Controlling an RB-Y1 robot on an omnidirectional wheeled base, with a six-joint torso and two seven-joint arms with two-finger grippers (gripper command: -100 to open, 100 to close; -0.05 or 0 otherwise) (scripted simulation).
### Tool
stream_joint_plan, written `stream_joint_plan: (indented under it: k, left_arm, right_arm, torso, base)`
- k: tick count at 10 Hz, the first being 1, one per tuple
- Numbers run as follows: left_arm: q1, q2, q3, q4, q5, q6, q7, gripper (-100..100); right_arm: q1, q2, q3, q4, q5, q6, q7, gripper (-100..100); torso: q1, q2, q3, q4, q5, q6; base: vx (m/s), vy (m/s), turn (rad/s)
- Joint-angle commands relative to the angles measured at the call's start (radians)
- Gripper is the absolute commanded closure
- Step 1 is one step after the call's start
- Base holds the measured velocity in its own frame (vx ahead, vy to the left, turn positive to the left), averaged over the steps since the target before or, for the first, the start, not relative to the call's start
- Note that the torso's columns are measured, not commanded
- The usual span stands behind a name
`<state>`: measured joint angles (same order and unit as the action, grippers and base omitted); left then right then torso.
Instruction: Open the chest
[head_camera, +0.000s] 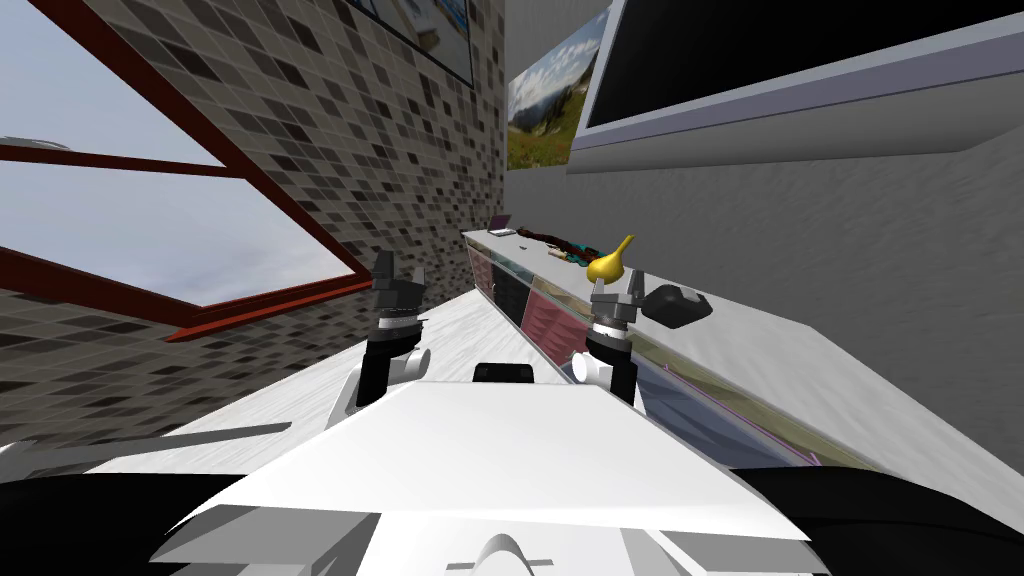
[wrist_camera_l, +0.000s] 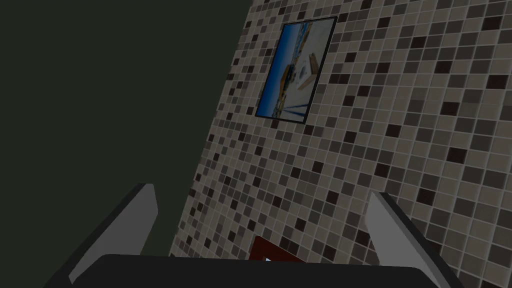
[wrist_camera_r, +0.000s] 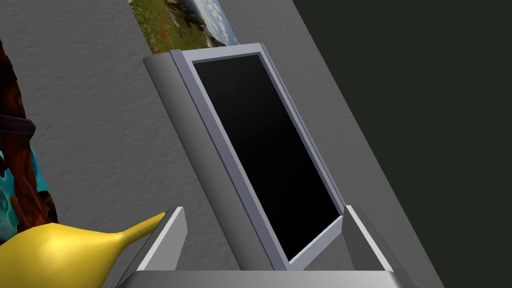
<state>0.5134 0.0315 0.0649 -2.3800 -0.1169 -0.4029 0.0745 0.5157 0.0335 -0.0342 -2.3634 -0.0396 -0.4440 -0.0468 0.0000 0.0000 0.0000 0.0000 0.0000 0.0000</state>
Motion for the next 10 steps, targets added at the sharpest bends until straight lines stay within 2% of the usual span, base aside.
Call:
stream_joint_plan:
  k: [1,9,10]
  left_arm:
    - [0.000,0.000,0.000,0.000,0.000,0.000,0.000,0]
    - [0.000,0.000,0.000,0.000,0.000,0.000,0.000,0]
    - [0.000,0.000,0.000,0.000,0.000,0.000,0.000,0]
  right_arm:
    - [0.000,0.000,0.000,0.000,0.000,0.000,0.000,0]
    - [0.000,0.000,0.000,0.000,0.000,0.000,0.000,0]
    - [-0.003,-0.042,0.001,0.003,0.012,0.002,0.012,-100]
  torso:
    - [0.000,0.041,-0.082,0.041,0.000,0.000]
    - [0.000,0.618,-1.234,0.617,0.000,0.000]
    - [0.000,0.691,-1.382,0.691,0.000,0.000]
  base:
    - [0.000,0.000,0.000]
    - [0.000,0.000,0.000]
    - [0.017,0.011,-0.022]
